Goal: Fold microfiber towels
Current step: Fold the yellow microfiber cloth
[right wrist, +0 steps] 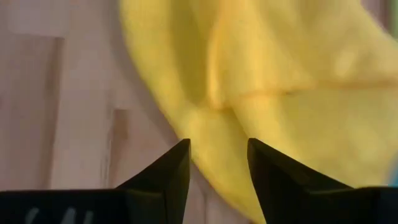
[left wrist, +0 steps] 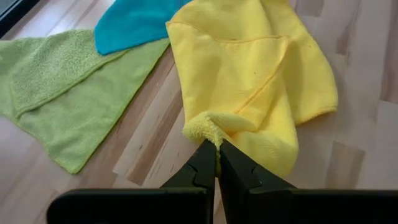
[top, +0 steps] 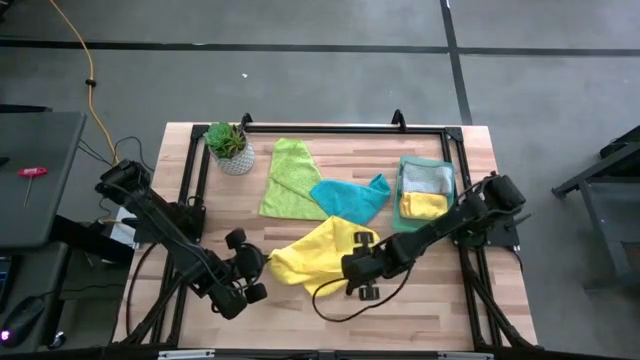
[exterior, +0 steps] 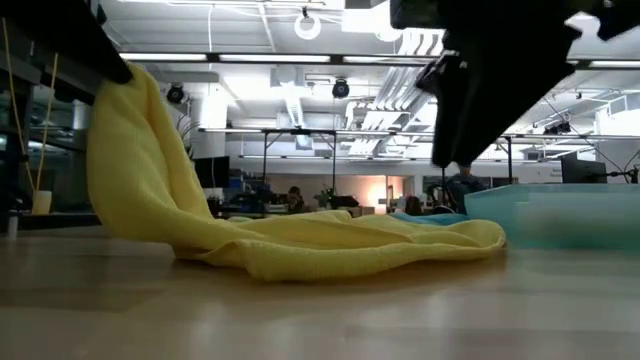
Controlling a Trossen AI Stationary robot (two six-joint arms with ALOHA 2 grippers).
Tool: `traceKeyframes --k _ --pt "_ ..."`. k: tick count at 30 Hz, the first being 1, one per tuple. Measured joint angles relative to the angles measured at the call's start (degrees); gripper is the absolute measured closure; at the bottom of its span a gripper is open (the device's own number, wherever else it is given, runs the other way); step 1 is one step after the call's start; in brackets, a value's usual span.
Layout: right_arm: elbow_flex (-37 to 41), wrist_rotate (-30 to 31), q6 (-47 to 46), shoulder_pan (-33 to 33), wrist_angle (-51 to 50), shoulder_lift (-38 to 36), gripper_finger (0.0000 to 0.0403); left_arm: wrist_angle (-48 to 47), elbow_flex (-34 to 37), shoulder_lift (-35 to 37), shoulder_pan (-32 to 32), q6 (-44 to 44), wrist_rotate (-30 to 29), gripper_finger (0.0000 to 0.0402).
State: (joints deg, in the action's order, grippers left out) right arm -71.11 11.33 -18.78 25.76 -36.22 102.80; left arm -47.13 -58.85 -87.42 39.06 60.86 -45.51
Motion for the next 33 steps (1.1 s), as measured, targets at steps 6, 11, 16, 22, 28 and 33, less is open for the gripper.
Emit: traceKeyframes --k 6,11,16,22,28,33 --pt "7.04 -0.28 6.63 0.00 13.01 1.37 0.0263 0.27 0.00 0.00 -1.24 -0.02 0.06 0.0401" --pt "7.58 2.12 8.31 -0.49 14.65 3.19 0.0263 0.66 0.00 0.00 -1.35 -0.59 0.28 0.0401" --pt "7.58 1.75 9.89 -0.70 18.84 5.77 0.0263 0.71 0.00 0.00 -1.33 -0.59 0.35 0.0401" --pt "7.58 2.19 8.92 -0.68 21.06 6.32 0.0263 0.72 0.00 0.00 -1.33 -0.59 0.41 0.0401" --pt "7.58 2.14 8.53 -0.69 23.06 6.32 0.0263 0.72 0.00 0.00 -1.33 -1.05 0.41 0.0401" --pt "7.58 3.59 8.76 -0.76 22.68 6.60 0.0263 0.73 0.00 0.00 -1.33 -1.05 0.41 0.0401"
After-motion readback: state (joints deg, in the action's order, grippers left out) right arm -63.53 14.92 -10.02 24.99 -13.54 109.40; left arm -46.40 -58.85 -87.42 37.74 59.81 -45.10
